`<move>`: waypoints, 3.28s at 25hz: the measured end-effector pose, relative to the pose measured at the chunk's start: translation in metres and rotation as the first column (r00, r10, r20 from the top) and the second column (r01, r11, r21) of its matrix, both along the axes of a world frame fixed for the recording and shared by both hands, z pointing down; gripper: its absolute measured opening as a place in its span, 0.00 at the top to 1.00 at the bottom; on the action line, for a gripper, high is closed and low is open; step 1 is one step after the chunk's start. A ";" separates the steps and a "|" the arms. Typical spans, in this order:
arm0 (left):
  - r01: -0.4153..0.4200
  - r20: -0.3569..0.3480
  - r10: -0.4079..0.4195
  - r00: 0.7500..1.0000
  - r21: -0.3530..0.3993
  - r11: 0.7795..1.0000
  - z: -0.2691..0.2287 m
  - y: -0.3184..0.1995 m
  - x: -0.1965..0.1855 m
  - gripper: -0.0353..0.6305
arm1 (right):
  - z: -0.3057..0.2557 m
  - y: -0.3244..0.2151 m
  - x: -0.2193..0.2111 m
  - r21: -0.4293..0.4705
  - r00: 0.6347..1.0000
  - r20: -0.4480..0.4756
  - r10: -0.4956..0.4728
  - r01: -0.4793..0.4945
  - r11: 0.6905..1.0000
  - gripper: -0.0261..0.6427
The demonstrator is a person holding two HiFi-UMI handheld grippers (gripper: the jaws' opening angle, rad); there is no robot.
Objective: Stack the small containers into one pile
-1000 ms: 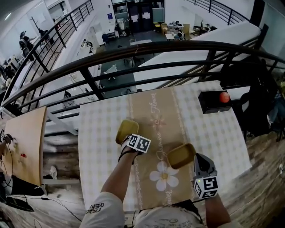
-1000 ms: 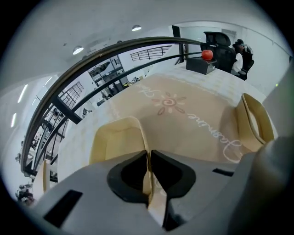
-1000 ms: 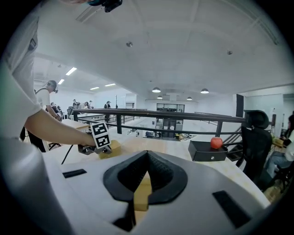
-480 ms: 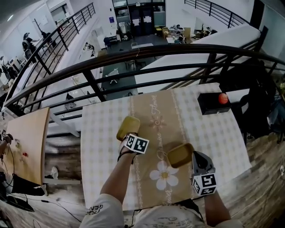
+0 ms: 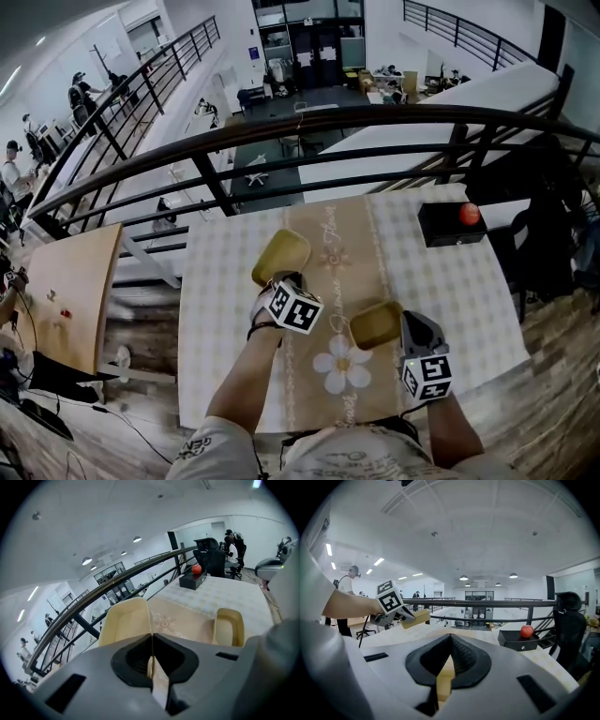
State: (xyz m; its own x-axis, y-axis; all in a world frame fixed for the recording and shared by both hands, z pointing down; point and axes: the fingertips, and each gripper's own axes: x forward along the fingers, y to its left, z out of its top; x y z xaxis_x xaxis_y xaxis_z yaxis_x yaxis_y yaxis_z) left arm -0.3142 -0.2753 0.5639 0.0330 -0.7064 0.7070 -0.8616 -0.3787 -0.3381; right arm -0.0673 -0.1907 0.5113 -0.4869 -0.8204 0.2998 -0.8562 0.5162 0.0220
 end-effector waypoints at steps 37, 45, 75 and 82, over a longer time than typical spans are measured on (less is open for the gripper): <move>-0.482 0.117 0.517 0.848 -0.234 0.844 0.093 0.120 0.256 0.91 | 0.031 0.001 0.138 -0.062 0.999 0.014 0.040 -0.040 0.997 0.96; -0.517 0.113 0.557 0.823 -0.259 0.816 0.107 0.124 0.270 0.91 | 0.030 0.002 0.148 -0.065 0.998 0.019 0.064 -0.063 0.996 0.96; -0.591 0.038 0.610 0.792 -0.206 0.780 0.127 0.119 0.279 0.91 | 0.049 0.002 0.160 -0.110 0.995 -0.024 0.097 -0.099 0.989 0.96; -0.589 -0.022 0.595 0.804 -0.178 0.789 0.117 0.117 0.275 0.83 | 0.047 -0.001 0.150 -0.111 0.996 -0.028 0.079 -0.081 0.990 0.96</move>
